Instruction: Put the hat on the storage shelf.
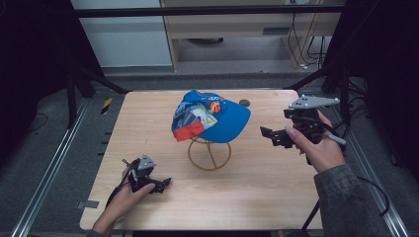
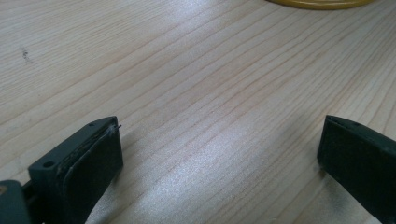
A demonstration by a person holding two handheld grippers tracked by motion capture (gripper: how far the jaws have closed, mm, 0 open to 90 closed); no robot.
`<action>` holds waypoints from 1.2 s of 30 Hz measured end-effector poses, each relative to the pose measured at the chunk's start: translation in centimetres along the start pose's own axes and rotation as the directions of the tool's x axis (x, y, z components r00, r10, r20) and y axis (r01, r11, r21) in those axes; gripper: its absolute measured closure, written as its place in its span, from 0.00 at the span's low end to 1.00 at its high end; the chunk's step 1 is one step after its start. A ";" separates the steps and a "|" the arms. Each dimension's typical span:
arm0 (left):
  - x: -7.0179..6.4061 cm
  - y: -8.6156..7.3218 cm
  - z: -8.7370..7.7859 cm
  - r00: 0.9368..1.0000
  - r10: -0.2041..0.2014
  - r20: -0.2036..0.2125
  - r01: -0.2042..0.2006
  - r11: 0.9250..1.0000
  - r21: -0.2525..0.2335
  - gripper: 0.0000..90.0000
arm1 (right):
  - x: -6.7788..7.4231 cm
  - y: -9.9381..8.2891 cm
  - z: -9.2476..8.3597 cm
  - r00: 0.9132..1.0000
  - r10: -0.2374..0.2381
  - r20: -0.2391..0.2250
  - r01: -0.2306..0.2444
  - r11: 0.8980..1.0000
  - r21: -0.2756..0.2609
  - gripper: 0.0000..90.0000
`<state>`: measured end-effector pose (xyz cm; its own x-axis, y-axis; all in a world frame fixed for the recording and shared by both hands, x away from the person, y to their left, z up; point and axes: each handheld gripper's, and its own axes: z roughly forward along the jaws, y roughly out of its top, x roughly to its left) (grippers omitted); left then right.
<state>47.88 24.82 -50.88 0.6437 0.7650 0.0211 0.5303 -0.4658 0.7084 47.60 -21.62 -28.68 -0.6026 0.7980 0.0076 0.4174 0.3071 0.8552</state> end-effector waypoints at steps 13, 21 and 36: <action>0.0 0.0 0.0 1.000 -0.001 0.000 0.001 1.000 -0.001 0.00 | 0.0 -4.1 0.9 0.999 0.032 0.015 -0.033 0.999 0.026 0.05; 0.0 0.0 0.0 1.000 -0.002 0.000 0.002 1.000 -0.002 0.00 | -0.5 -7.0 2.1 0.998 0.061 0.017 -0.062 0.997 0.054 0.10; 0.0 0.0 0.0 1.000 0.003 0.001 -0.003 1.000 0.000 0.00 | -0.2 -11.4 4.3 0.996 0.071 0.059 -0.075 0.994 0.074 0.10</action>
<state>47.89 24.84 -50.89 0.6456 0.7634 0.0222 0.5287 -0.4677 0.7083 45.92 -23.00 -40.65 -0.5304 0.8469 0.0375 0.5105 0.2838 0.8117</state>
